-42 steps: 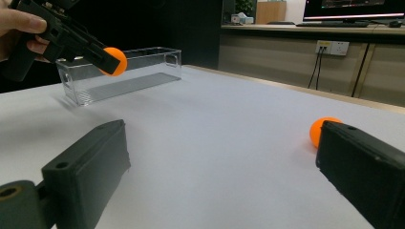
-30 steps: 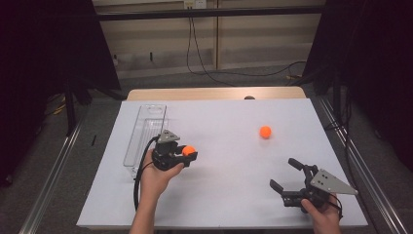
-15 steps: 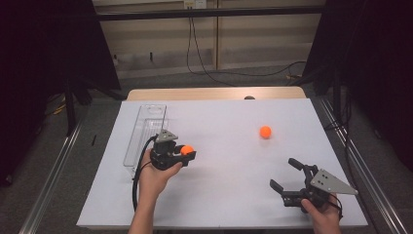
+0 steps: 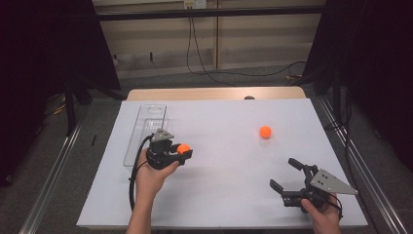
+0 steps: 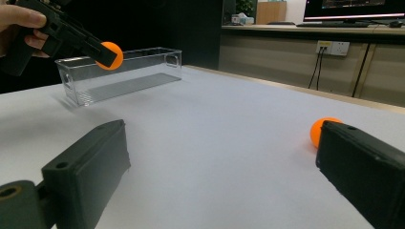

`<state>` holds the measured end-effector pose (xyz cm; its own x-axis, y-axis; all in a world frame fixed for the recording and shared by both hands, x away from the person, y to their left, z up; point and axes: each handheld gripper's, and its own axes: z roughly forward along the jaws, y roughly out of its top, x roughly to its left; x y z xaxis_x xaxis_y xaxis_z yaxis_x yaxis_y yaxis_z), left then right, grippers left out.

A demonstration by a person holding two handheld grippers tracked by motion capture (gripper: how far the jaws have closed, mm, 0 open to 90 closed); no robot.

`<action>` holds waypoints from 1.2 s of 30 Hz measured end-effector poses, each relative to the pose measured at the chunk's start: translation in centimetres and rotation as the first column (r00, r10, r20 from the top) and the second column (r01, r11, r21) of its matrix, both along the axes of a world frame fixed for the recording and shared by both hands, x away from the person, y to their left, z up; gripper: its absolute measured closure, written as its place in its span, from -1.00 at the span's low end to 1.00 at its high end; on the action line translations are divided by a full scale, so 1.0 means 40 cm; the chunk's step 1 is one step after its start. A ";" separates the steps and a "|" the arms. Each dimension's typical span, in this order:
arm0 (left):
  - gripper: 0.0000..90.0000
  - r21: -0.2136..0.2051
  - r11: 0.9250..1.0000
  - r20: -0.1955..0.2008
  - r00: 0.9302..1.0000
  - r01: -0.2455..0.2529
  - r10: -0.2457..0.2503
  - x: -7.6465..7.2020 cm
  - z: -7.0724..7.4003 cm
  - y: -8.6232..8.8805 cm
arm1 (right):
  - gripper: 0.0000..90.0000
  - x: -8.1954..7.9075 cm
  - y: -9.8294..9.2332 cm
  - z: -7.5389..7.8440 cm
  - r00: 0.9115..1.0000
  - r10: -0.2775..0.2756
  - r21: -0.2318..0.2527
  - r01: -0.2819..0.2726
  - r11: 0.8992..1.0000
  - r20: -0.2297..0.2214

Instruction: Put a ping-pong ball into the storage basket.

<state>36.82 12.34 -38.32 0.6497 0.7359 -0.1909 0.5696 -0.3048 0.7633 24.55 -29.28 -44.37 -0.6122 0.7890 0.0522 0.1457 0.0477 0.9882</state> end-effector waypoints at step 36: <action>0.13 0.019 0.998 0.008 0.998 -0.055 0.055 0.010 -0.001 0.044 | -0.92 0.001 -0.003 0.000 1.000 -0.003 -0.001 0.003 1.000 0.002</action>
<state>37.21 14.11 -38.35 0.6096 0.7739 -0.1715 0.5803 -0.2882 0.7617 24.58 -29.41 -44.36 -0.6103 0.7906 0.0501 0.1443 0.0487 0.9883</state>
